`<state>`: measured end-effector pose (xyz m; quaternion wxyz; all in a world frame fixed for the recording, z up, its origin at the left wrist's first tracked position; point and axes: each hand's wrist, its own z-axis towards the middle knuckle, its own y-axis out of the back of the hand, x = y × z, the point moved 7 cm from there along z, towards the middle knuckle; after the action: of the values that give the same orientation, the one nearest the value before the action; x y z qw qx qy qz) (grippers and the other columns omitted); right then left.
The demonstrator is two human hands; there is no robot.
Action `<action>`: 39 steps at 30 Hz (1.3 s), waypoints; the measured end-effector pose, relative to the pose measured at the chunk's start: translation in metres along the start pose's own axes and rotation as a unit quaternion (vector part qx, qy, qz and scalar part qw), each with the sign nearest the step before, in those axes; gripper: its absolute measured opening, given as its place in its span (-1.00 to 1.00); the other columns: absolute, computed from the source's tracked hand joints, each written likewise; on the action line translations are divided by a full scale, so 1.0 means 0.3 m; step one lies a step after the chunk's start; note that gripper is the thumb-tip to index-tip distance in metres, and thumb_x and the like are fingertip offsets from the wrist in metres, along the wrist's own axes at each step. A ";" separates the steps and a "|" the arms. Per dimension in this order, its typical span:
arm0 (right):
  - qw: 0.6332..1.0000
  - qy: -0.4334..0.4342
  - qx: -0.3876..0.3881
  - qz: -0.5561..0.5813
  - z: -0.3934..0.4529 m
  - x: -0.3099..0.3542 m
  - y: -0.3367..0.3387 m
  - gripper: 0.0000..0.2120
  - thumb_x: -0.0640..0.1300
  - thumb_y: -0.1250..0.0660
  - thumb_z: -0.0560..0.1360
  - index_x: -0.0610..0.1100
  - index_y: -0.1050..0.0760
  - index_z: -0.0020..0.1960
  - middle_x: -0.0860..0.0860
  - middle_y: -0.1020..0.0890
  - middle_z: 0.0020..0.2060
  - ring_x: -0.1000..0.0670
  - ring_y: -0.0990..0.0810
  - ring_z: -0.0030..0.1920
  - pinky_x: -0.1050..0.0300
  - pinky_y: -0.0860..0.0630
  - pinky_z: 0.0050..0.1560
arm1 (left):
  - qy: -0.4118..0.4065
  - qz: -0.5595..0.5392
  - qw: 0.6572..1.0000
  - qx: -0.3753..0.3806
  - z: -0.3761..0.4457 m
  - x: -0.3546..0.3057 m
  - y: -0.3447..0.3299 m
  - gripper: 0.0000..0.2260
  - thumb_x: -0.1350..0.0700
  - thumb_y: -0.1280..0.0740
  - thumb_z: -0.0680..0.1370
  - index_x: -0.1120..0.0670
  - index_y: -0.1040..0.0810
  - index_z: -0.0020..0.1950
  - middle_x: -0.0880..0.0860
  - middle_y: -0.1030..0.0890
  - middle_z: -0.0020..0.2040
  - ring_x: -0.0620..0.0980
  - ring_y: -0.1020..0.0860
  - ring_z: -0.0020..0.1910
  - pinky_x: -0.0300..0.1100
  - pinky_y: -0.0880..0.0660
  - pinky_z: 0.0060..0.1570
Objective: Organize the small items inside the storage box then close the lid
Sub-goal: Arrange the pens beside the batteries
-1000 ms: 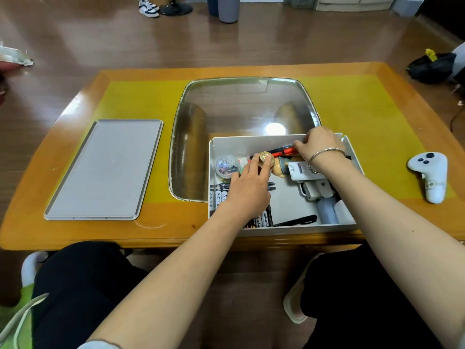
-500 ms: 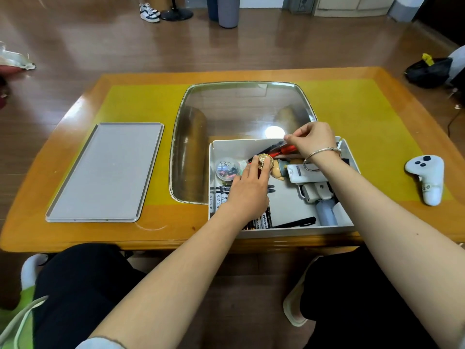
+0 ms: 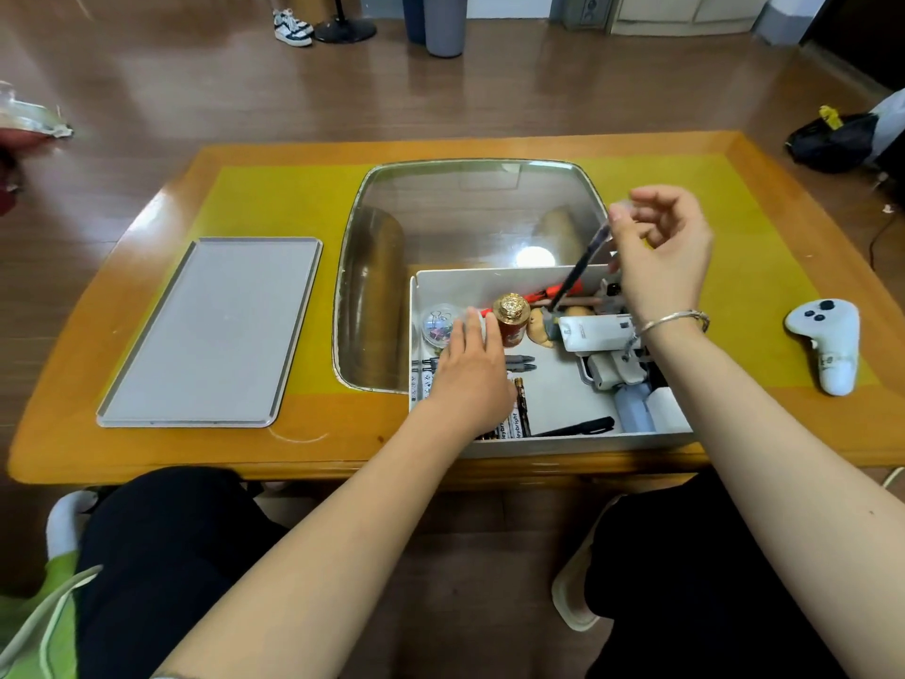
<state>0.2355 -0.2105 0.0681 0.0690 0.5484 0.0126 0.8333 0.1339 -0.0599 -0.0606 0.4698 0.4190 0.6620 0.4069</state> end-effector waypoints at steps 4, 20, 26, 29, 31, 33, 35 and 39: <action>0.998 -0.006 0.056 -0.016 -0.046 -0.020 -0.030 -0.89 -0.25 -0.38 0.46 -0.12 -0.54 -0.02 -0.08 -0.58 -0.22 -0.09 -0.49 -0.30 -0.03 -0.52 -0.27 | 0.055 0.021 0.997 0.054 -0.018 0.050 -0.025 -0.34 0.02 -0.09 0.64 0.22 0.25 0.54 0.21 0.26 0.54 0.23 0.25 0.51 0.10 0.09 0.47; 0.948 0.112 0.254 -0.158 -0.152 -0.047 -0.181 -0.85 -0.23 -0.49 0.37 -0.19 -0.64 -0.06 -0.06 -0.65 -0.22 0.02 -0.58 -0.26 0.26 -0.51 -0.15 | 0.042 0.041 0.996 0.070 -0.033 0.068 -0.017 -0.35 0.06 -0.09 0.65 0.23 0.28 0.53 0.20 0.33 0.52 0.17 0.30 0.51 0.04 0.15 0.49; 0.882 0.212 0.345 -0.240 -0.219 -0.062 -0.330 -0.85 -0.23 -0.49 0.36 -0.23 -0.64 -0.08 -0.10 -0.66 -0.23 -0.06 -0.60 -0.23 0.34 -0.35 -0.12 | 0.048 -0.010 0.988 0.145 -0.073 0.067 -0.065 -0.36 -0.08 -0.02 0.66 0.26 0.20 0.53 0.21 0.28 0.54 0.14 0.26 0.52 0.01 0.13 0.48; 0.861 0.210 0.379 -0.267 -0.244 -0.091 -0.395 -0.83 -0.23 -0.45 0.40 -0.23 -0.63 -0.01 -0.11 -0.68 -0.15 -0.09 -0.63 -0.15 0.22 -0.43 -0.05 | 0.049 -0.009 0.986 0.158 -0.072 0.071 -0.071 -0.34 -0.13 0.00 0.65 0.26 0.17 0.53 0.22 0.23 0.54 0.15 0.23 0.53 0.02 0.11 0.49; 0.852 0.187 0.398 -0.285 -0.256 -0.117 -0.416 -0.80 -0.21 -0.42 0.43 -0.20 -0.62 0.05 -0.10 -0.69 -0.08 -0.08 -0.64 -0.08 0.15 -0.47 0.04 | 0.044 -0.003 0.986 0.160 -0.068 0.067 -0.073 -0.33 -0.16 0.00 0.64 0.25 0.16 0.54 0.21 0.20 0.55 0.14 0.21 0.54 0.04 0.10 0.50; 0.852 0.172 0.392 -0.301 -0.253 -0.141 -0.405 -0.81 -0.18 -0.40 0.45 -0.18 -0.62 0.06 -0.09 -0.69 -0.07 -0.09 -0.64 -0.04 0.08 -0.49 0.08 | 0.041 0.005 0.987 0.158 -0.065 0.066 -0.075 -0.32 -0.19 0.01 0.63 0.24 0.15 0.54 0.19 0.19 0.56 0.12 0.19 0.54 0.07 0.08 0.50; 0.849 0.173 0.371 -0.334 -0.239 -0.159 -0.375 -0.83 -0.14 -0.37 0.47 -0.17 -0.62 0.02 -0.12 -0.68 -0.09 -0.14 -0.63 -0.03 0.01 -0.50 0.04 | 0.043 0.007 0.987 0.156 -0.063 0.068 -0.077 -0.31 -0.21 0.01 0.63 0.22 0.14 0.55 0.17 0.19 0.56 0.11 0.18 0.54 0.08 0.06 0.50; 0.775 0.188 0.411 -0.442 -0.255 -0.208 -0.365 -0.83 -0.09 -0.29 0.51 -0.13 -0.61 -0.01 -0.11 -0.61 -0.06 -0.16 -0.58 -0.04 0.03 -0.49 -0.07 | 0.049 0.011 0.988 0.146 -0.062 0.068 -0.075 -0.30 -0.22 -0.01 0.62 0.21 0.13 0.55 0.14 0.18 0.57 0.10 0.17 0.54 0.10 0.05 0.49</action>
<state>0.2008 -0.1060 -0.0298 0.1942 0.2912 0.6075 0.7131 0.1080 -0.0507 -0.0830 0.3667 0.4698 0.7317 0.3309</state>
